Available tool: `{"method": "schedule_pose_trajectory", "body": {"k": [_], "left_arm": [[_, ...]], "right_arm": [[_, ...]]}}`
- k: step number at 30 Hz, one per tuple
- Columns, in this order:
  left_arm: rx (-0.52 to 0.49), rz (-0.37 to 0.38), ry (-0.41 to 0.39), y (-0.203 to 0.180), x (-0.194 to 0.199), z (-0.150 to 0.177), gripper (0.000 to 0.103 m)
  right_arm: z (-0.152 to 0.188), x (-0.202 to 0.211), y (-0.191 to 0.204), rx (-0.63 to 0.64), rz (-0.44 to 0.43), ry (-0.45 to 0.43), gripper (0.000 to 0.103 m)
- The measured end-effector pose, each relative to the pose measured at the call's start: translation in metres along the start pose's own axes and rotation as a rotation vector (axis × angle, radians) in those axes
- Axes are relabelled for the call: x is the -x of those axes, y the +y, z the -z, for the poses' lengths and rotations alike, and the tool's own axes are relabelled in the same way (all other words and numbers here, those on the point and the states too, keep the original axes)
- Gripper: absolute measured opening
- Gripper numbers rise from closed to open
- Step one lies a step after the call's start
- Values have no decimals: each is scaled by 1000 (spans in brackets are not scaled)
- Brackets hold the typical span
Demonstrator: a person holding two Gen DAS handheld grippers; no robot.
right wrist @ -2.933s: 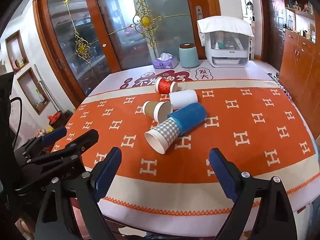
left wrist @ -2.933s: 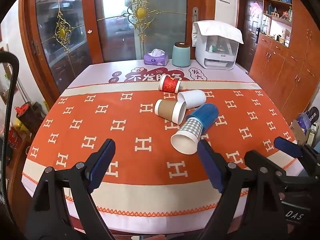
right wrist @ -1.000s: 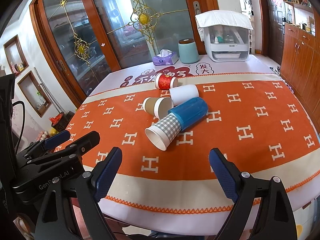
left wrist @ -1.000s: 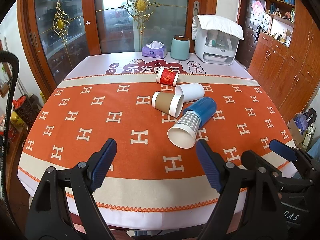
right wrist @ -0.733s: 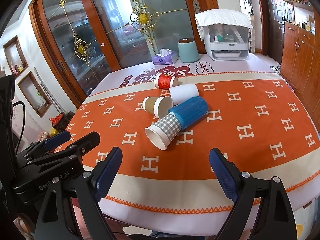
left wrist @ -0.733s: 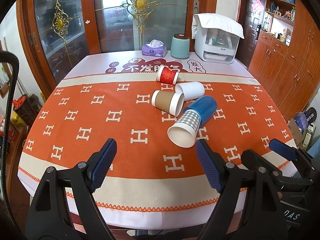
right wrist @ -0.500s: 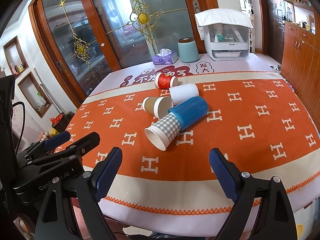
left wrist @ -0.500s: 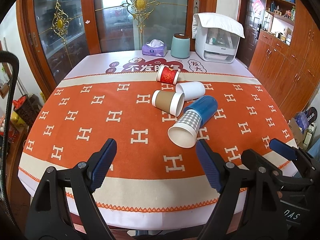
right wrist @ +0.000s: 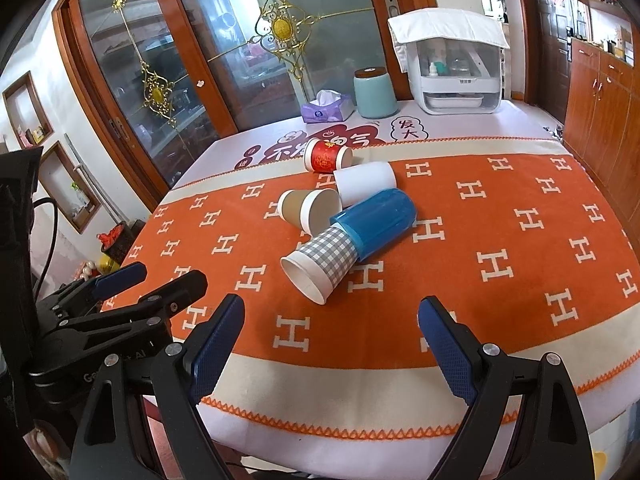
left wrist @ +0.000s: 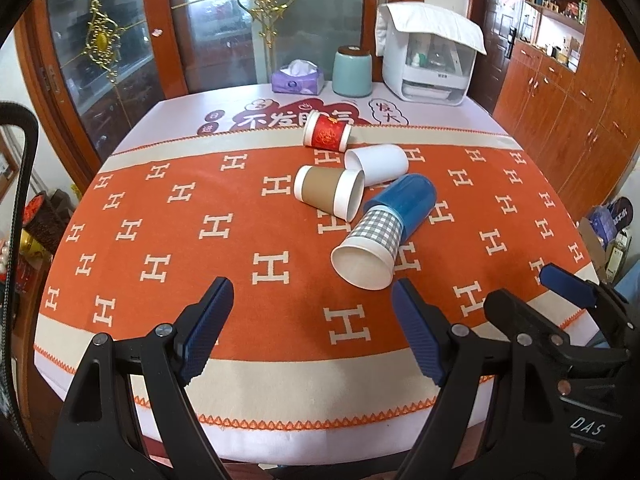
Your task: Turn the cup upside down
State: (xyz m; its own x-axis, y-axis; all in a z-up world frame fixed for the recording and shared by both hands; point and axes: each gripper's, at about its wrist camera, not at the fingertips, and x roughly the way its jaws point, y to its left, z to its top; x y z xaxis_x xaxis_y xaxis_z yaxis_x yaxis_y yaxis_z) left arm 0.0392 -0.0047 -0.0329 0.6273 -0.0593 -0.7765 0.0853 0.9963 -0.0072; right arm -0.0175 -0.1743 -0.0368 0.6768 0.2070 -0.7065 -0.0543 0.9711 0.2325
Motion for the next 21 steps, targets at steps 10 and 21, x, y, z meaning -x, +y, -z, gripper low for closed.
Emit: {"method": "schedule_pose_trajectory", "body": {"k": [10,21], "left_arm": [[-104,190,216,-5,-72,-47,80],[-189,235,427,-45,-166,-76,80]], "right_arm": [[-26,-53,-53,-129,-33,88,90],[-23,-117,-112,-276,-67,186,90]]}}
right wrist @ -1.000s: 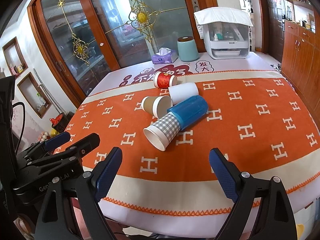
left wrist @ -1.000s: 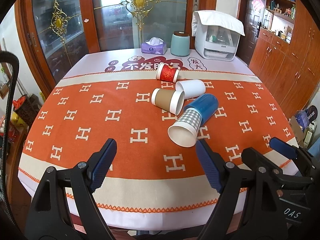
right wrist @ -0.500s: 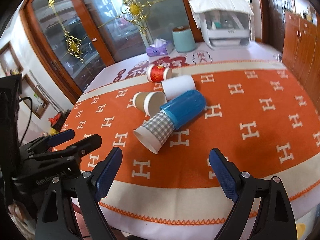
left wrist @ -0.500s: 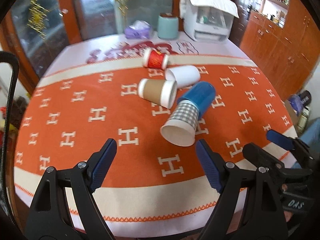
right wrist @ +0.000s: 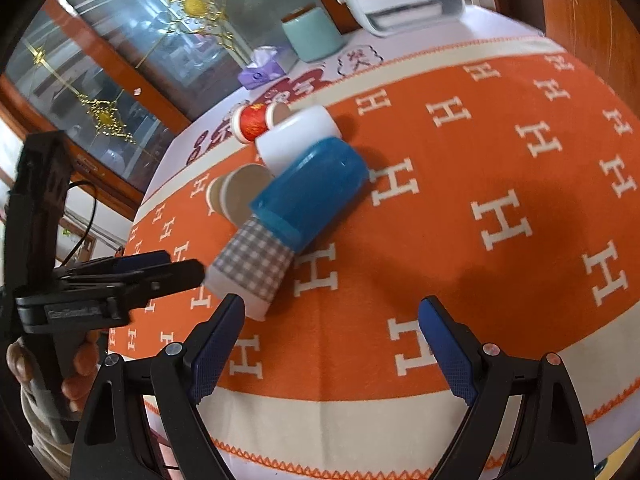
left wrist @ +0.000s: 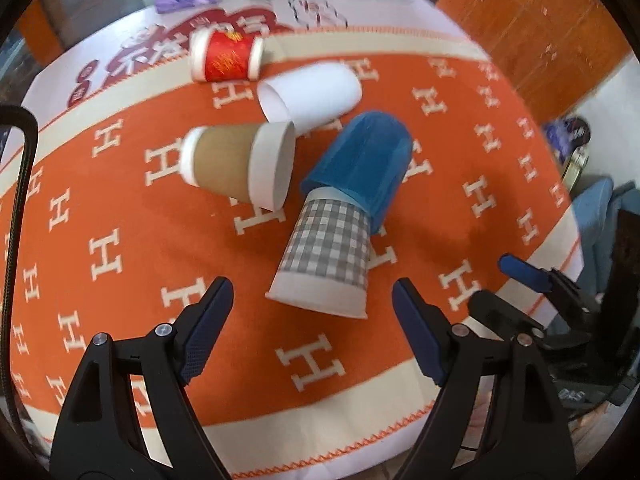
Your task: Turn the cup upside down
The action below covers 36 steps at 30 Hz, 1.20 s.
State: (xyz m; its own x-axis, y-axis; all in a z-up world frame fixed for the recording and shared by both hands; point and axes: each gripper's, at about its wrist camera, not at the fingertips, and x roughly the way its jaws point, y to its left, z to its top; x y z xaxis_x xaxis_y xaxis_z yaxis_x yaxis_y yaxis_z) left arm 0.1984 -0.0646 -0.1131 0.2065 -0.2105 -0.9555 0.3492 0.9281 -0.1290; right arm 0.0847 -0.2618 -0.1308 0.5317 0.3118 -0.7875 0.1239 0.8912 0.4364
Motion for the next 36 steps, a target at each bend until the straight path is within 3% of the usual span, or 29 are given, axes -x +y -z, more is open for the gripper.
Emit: {"method": "schedule_pose_trajectory", "body": {"k": [4,10,12,20,28,36], "left_arm": [[-21,-43,79,-6,-36,-13,80],[-40,-64,130,-13,-65,-16,76],[-24,-63,143,-13,-69,-14,66],[72,-42,99,-6,-42,-2,65],[205,16,56,1,-5,57,65],[402,133,34,9,-14,115,65]], "right_arm": [[2,-12,-10,-24,3,27,90],[6,-18,-18,-32,13,42,90],[10,-16,-19,-40,14,48,90],[15,-9,-16,-43,15,53,90],[29,-8,-3,-23,30,69,90],[45,-15,-8,-33,66,106,90]]}}
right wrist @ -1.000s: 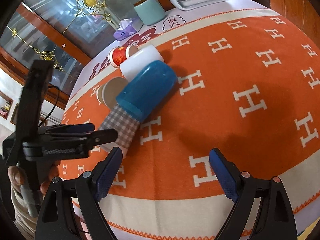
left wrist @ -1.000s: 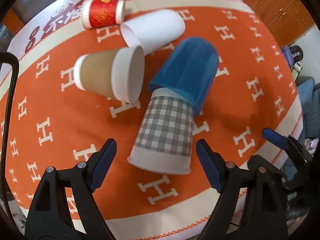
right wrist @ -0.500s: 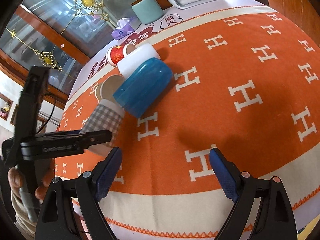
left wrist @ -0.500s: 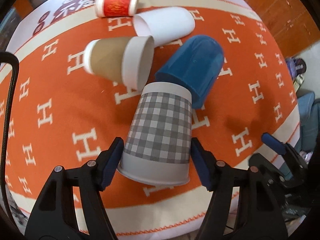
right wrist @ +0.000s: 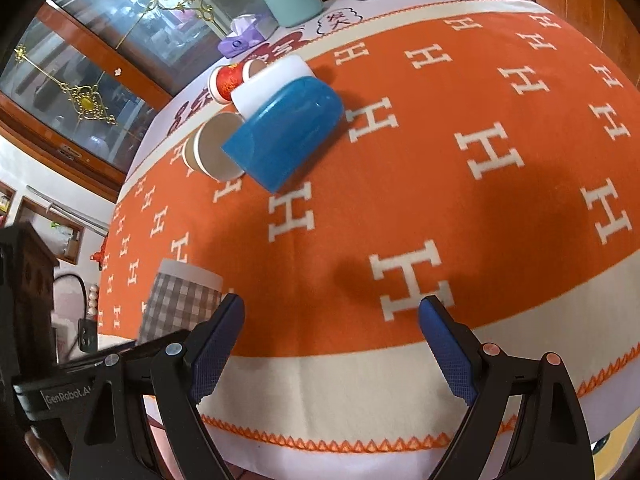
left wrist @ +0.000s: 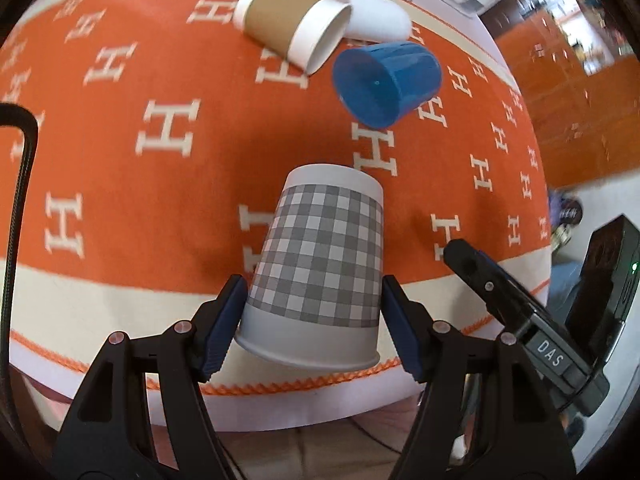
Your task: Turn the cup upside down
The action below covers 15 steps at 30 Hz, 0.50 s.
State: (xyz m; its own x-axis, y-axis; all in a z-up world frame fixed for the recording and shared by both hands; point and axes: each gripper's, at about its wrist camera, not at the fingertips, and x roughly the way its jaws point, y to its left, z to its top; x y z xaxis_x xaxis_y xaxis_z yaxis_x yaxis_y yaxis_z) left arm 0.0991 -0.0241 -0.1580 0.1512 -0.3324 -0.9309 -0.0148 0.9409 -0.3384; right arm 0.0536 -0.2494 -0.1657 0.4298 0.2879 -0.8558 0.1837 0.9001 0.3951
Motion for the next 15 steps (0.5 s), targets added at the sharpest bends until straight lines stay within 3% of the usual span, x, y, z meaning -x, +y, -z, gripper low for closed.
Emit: {"method": "schedule_pose_trajectory", "body": {"k": [8,12,15], "left_arm": [[103,11,69,16,-22,8,67],[103,44,57,13,-20,10,85],[83,66,53,10,-13,8,87]], "right_arm": [[8,-2,-1,5,36,1,90],[8,-1,1,9,46,0,90],[9,0,2,10,47,-4,90]]}}
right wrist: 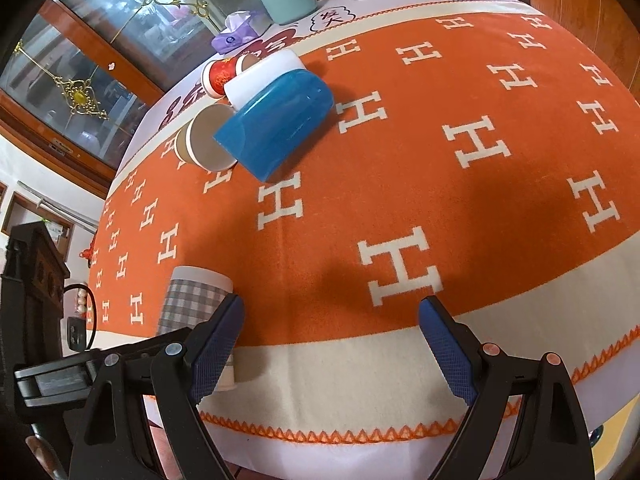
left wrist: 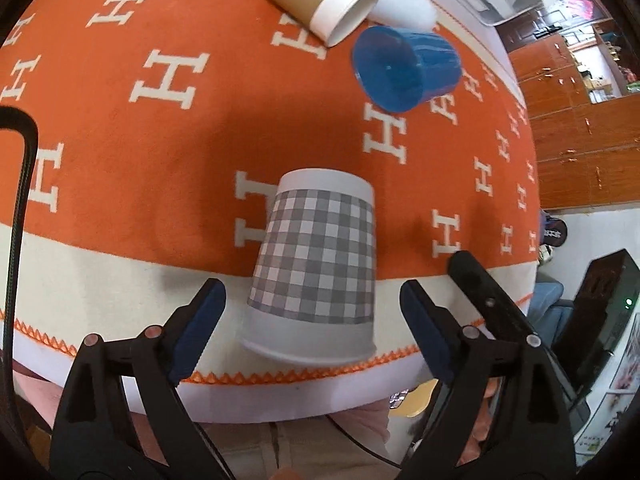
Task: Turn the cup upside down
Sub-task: 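Grasp the checkered cup's body with the right gripper and lift it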
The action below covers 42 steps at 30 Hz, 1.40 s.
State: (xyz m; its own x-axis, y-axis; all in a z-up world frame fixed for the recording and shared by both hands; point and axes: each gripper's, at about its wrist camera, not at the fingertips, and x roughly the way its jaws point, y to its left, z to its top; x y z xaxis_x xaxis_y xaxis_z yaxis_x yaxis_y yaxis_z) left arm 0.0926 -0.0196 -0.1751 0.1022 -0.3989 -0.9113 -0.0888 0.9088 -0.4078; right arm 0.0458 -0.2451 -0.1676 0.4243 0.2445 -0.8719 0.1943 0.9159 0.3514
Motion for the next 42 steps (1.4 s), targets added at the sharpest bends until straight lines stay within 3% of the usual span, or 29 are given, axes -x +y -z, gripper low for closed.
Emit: {"method": "schedule_pose_trajectory", "body": {"k": [8,14,21,26,29,34,39,42], "left_arm": [[-98,-14,-20,-7,31,2,87],[-175,-75,-52,8,62,13,87],[-257,-211,-181,29,94,26,87],[-222,-190,-245,44,104,23,86],[-204,-150,-226,51,98,20,76],[-209,-162,-186,57,79,17,60],[-230,-211,-172,63,67,13,59],[-219,-212,-174,69,63,9,54]], "right_arm": [[-1,9,14,31,-16,-2,90],[-1,16,30,62,-58,28,90],[0,8,45,70,-169,166,87],[-3,-7,56,55,-235,273,87],[-6,-19,63,50,-256,333,87],[-11,-40,72,38,-268,408,83],[-15,-61,73,12,-278,481,73],[-15,-74,75,7,-283,517,72]]}}
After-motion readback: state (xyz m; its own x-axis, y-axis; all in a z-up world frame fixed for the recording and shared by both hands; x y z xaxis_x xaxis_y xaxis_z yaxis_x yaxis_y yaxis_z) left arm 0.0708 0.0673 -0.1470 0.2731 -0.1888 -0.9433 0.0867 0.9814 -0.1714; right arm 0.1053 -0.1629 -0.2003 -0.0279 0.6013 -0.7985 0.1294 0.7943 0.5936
